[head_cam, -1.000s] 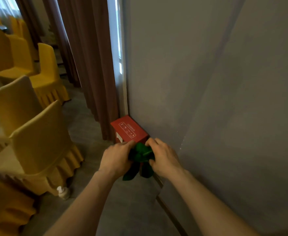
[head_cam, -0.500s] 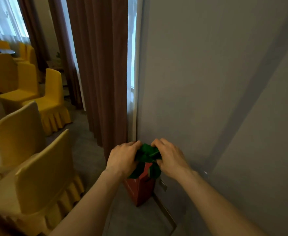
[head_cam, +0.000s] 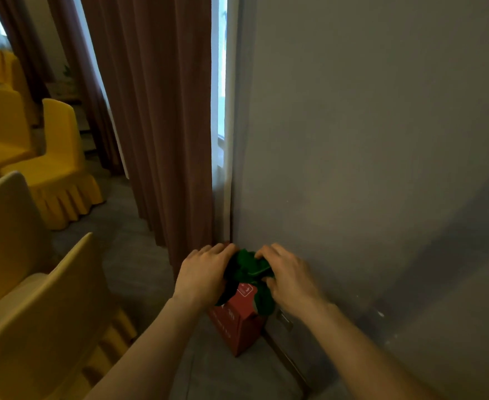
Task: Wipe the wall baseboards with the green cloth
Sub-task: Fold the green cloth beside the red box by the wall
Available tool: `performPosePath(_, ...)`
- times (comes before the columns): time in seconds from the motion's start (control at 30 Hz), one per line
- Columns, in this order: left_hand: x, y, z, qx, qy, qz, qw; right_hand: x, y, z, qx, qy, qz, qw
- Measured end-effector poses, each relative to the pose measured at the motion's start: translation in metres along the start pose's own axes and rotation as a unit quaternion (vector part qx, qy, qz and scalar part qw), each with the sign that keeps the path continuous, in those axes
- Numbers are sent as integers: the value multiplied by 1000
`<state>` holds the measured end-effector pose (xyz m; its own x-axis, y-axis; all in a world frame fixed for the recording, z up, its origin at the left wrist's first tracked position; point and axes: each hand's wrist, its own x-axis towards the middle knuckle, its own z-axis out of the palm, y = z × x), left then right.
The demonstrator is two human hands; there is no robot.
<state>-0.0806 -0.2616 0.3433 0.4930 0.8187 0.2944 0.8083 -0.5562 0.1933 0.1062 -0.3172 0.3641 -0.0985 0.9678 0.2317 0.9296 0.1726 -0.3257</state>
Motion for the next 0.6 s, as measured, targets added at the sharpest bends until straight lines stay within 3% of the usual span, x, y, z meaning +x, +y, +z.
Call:
performPosePath(0.23, 65, -23, 84, -6, -75, -36, 996, 62, 69, 59, 15, -43, 26, 999)
performPosePath(0.6, 151, -68, 272, -14, -151, -92, 984, 149, 204, 217, 34, -137, 58, 988)
